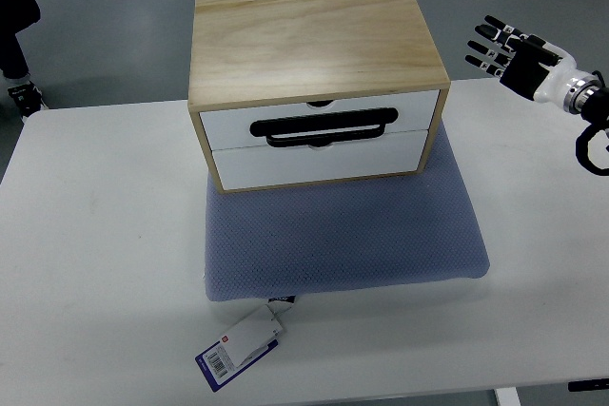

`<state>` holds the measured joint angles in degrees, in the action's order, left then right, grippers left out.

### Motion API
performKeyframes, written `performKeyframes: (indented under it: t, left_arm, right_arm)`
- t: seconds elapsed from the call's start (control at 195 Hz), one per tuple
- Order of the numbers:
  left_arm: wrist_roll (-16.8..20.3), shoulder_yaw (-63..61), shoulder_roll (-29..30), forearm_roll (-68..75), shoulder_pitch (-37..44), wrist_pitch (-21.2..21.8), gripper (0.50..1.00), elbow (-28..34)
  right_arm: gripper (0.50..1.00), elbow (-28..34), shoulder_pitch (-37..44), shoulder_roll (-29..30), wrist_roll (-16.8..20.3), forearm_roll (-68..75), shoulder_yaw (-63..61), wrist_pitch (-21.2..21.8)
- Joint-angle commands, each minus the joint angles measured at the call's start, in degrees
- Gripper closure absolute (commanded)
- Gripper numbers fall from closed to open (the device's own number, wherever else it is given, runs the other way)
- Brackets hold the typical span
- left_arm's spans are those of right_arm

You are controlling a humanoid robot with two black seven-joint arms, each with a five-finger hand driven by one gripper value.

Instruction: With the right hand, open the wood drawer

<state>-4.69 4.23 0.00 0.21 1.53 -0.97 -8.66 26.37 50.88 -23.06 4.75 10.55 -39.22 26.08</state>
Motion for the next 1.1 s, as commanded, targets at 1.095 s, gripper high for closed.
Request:
performKeyframes:
  t: [1.095]
  left_arm:
    - [-0.2,0.1,0.0,0.0,-0.4,0.0,0.5,-0.1]
  right_arm:
    - [0.562,0.0,4.4,-15.3,-1.8,-6.1,-0.2,8.9]
